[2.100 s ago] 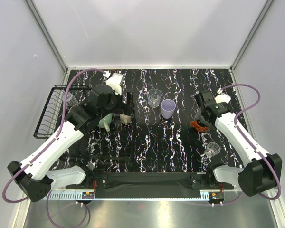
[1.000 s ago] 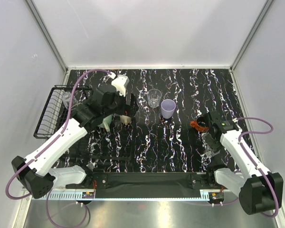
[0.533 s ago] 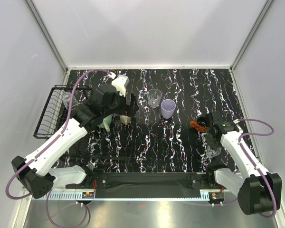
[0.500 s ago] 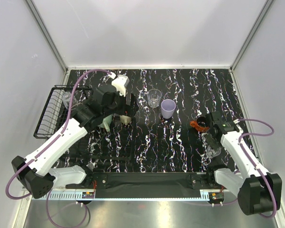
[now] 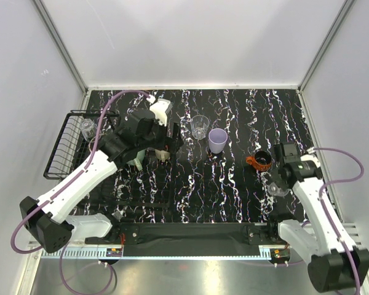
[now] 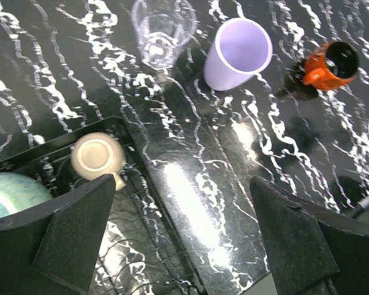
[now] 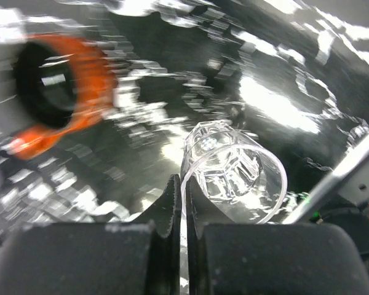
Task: Load the cups into the dish rack
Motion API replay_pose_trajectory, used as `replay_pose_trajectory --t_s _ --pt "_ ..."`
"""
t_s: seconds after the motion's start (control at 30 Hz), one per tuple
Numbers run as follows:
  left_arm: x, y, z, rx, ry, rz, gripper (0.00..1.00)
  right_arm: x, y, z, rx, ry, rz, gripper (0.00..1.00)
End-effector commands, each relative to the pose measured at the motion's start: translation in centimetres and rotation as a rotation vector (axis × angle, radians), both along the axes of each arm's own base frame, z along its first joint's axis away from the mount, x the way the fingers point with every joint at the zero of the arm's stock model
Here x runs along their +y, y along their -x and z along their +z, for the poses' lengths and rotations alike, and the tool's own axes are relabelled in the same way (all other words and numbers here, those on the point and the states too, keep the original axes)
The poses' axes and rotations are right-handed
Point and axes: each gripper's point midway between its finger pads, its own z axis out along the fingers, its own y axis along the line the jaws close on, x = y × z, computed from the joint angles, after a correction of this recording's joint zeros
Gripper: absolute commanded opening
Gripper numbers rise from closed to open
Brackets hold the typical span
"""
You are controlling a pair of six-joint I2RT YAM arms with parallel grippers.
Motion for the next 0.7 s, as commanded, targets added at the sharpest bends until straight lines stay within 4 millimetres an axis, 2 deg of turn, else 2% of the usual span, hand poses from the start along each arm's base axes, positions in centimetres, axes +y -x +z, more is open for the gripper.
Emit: replay_pose_trajectory --t_s 0.0,0.1,0.13,0.17,0.23,0.27,0.3,0.33,0.37,0.4,0.43,0.47,0.5,0.53,0.57,0.6,0.63,0.67 --pt "-2.1 0.5 1.3 -0.020 0.087 -0.079 0.99 0.9 -2.1 5.9 -0.183 -0.001 0.188 0.00" --pt "-2.8 1.1 2.2 -0.034 0.141 -0.119 0.99 3.2 -3.2 11.0 -0.385 -0.060 0.351 0.00" --pt "-3.4 1.5 2.6 -0.030 0.168 -0.153 0.99 3.9 -3.3 13.6 -0.488 -0.069 0.407 0.00" --pt "-3.7 1.8 2.9 -0.019 0.199 -0.154 0.99 5.6 -3.9 15.9 -0.596 -0.110 0.494 0.00" --pt "-4.4 2.4 4.1 -0.009 0.291 -0.163 0.99 7.0 -3.9 18.8 -0.726 -0.119 0.598 0.00" --pt "-4.8 2.8 4.4 0.041 0.363 -0.135 0.99 8.4 -3.3 20.5 -0.805 -0.158 0.671 0.00" --pt "-5.3 3.2 4.9 0.052 0.427 -0.140 0.99 9.0 -3.7 22.4 -0.894 -0.162 0.704 0.00" --pt "-5.8 4.0 5.3 0.091 0.486 -0.162 0.99 9.5 -3.7 22.9 -0.929 -0.182 0.726 0.00" --pt "-6.3 4.6 6.1 0.157 0.576 -0.140 0.99 10.7 -3.6 24.7 -1.015 -0.214 0.782 0.00" --pt "-6.7 5.0 7.0 0.164 0.646 -0.151 0.99 11.3 -3.6 25.3 -1.054 -0.252 0.794 0.00" --pt "-6.9 5.5 7.6 0.188 0.701 -0.159 0.99 12.0 -3.8 25.0 -1.070 -0.292 0.811 0.00" --pt "-7.3 5.8 8.2 0.233 0.793 -0.145 0.99 13.2 -3.5 27.0 -1.165 -0.356 0.859 0.00" --pt "-7.4 6.1 8.9 0.245 0.842 -0.147 0.99 13.8 -3.4 27.6 -1.208 -0.390 0.880 0.00" --pt "-7.1 6.5 9.9 0.247 0.892 -0.145 0.99 14.5 -3.4 27.0 -1.219 -0.442 0.907 0.00" --pt "-7.0 6.7 10.6 0.272 0.959 -0.132 0.99 14.9 -3.2 29.1 -1.321 -0.482 0.915 0.00" --pt "-7.0 7.0 11.1 0.276 0.992 -0.128 0.99 15.1 -3.0 29.7 -1.363 -0.504 0.926 0.00" --pt "-6.4 7.2 12.3 0.270 1.050 -0.104 0.99 15.3 -3.0 29.2 -1.374 -0.532 0.931 0.00" --pt "-6.2 7.3 12.8 0.256 1.085 -0.097 0.99 15.4 -2.4 30.8 -1.449 -0.556 0.941 0.00"
